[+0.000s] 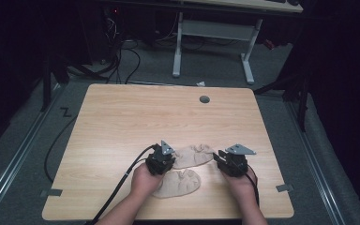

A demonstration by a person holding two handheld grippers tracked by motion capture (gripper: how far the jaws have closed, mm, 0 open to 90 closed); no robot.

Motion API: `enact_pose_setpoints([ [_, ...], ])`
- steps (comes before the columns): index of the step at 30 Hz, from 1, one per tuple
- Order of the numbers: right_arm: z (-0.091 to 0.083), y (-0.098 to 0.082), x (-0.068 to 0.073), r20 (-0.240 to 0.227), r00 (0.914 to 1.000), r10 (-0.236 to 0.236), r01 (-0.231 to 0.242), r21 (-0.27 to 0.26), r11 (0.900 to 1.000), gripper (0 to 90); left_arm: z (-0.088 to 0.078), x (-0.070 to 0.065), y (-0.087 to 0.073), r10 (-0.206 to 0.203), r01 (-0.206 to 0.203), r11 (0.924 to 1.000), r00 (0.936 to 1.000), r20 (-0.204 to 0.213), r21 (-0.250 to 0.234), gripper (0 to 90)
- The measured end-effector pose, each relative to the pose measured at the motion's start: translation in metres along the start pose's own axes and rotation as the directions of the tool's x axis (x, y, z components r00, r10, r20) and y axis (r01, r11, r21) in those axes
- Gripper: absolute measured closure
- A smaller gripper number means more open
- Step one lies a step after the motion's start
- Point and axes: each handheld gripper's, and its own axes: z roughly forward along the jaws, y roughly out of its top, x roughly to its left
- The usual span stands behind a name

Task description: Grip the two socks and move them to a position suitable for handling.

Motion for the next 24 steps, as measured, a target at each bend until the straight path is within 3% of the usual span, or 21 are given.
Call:
enact_pose_setpoints([
  [3,0.015,0.006,-0.008,0.005,0.9989,0.047,-0.047,0.030,0.998,66.6,0.000,0.002,-0.001,-0.006,0.006,1.0000,1.0000,0.000,-0.007,83.7],
  [6,0.030,0.003,-0.010,-0.007,0.9984,0.057,-0.056,0.092,0.994,64.4,0.001,0.003,-0.002,-0.009,0.009,0.9999,1.0000,0.001,-0.014,85.4],
  [18,0.035,0.002,-0.003,-0.011,0.9999,0.012,-0.011,0.086,0.996,72.1,0.000,0.006,-0.005,-0.026,0.026,0.9990,0.9997,0.002,-0.036,86.9],
  [24,0.036,0.003,0.001,-0.035,0.9994,0.010,-0.006,0.088,0.996,85.0,-0.002,0.007,-0.005,-0.033,0.034,0.9991,0.9994,0.005,-0.026,87.1],
])
